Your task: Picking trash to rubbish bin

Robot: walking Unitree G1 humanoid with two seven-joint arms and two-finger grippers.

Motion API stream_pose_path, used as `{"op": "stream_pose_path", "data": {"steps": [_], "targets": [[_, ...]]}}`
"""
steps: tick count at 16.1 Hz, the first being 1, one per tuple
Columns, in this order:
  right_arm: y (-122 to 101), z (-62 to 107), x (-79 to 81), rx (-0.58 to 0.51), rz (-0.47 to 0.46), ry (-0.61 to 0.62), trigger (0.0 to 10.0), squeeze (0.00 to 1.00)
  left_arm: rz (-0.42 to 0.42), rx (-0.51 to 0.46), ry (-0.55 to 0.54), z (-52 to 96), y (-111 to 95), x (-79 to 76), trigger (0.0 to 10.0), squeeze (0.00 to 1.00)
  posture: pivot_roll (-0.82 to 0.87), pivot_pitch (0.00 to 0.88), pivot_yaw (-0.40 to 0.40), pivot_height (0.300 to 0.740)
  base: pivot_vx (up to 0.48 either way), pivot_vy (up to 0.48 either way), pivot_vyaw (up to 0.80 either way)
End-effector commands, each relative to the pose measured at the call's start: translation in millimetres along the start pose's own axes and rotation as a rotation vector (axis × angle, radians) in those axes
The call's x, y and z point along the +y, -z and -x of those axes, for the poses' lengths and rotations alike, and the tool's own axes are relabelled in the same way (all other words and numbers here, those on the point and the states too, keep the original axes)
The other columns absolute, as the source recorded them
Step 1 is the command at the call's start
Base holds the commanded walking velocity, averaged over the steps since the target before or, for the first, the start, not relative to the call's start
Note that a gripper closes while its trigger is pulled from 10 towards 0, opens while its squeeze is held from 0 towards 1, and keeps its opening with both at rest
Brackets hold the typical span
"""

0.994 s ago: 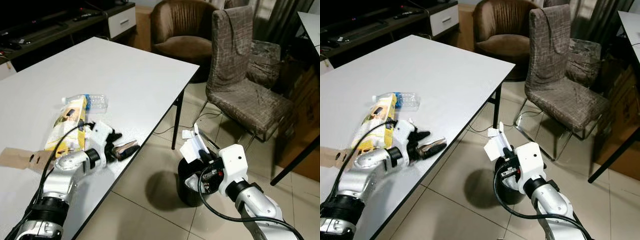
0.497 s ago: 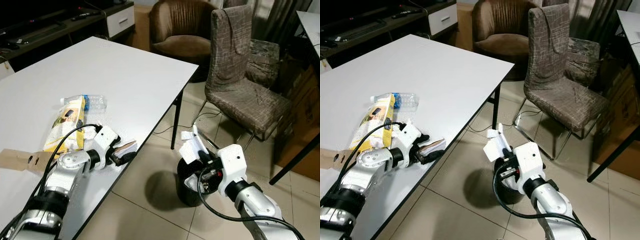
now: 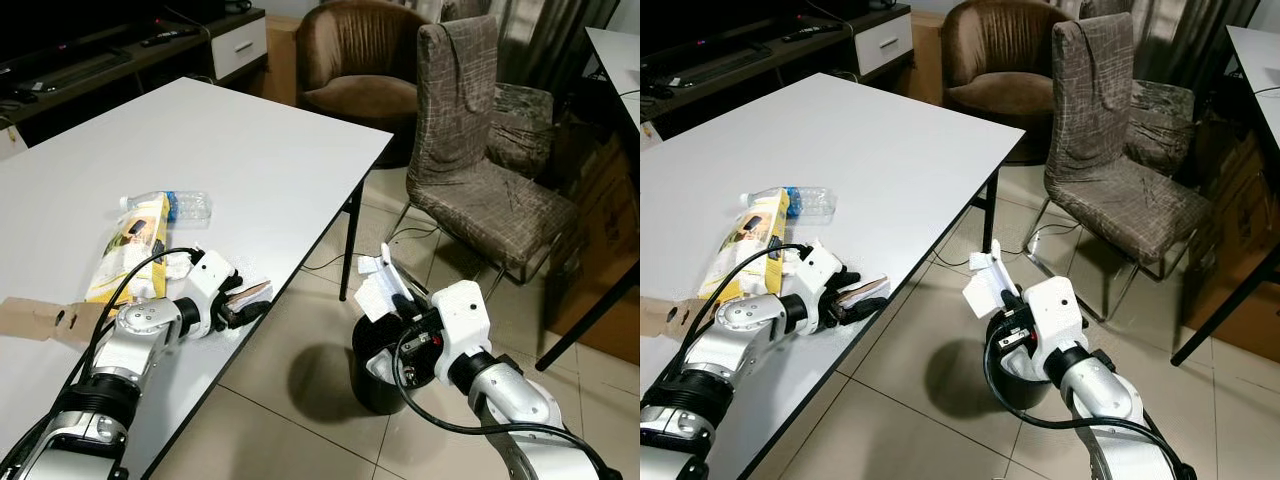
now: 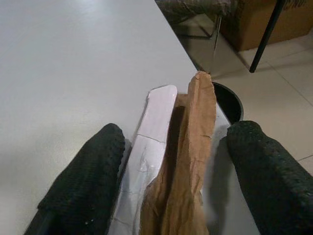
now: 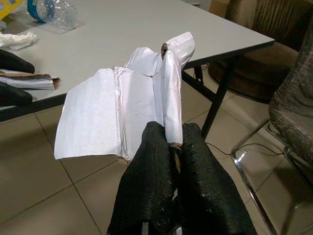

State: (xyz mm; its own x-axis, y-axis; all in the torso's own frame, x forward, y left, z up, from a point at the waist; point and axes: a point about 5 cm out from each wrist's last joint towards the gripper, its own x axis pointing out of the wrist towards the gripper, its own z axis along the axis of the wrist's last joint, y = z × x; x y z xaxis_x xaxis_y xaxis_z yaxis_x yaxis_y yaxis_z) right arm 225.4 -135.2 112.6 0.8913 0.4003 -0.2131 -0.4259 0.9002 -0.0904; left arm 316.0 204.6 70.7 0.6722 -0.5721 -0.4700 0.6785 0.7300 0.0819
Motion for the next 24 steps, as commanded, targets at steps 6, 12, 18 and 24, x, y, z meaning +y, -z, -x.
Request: {"op": "stream_pose_path", "data": {"steps": [6,12,18,24], "targets": [[1,-7.9,1.3,0.014,0.010,-0.012,10.0,0.00,0.076,0.123,-0.039,6.3,28,2.0,0.0,0.00,-0.09,0.000,-0.028,0.740,0.000,0.000,0.00],[5,-8.3,6.4,0.019,-0.001,-0.022,10.0,0.00,0.059,0.093,-0.048,9.2,27,2.2,0.0,0.00,-0.07,0.000,-0.036,0.740,0.000,0.000,0.00],[7,-9.4,7.6,0.025,-0.035,-0.027,10.0,0.00,0.079,-0.003,-0.089,12.1,19,1.1,0.0,0.00,-0.07,0.000,-0.036,0.740,0.000,0.000,0.00],[3,-10.9,8.7,-0.029,-0.099,0.021,10.0,0.00,0.209,-0.365,-0.218,31.9,-27,-14.5,0.0,0.00,-0.05,0.000,-0.035,0.740,0.000,0.000,0.00]]}}
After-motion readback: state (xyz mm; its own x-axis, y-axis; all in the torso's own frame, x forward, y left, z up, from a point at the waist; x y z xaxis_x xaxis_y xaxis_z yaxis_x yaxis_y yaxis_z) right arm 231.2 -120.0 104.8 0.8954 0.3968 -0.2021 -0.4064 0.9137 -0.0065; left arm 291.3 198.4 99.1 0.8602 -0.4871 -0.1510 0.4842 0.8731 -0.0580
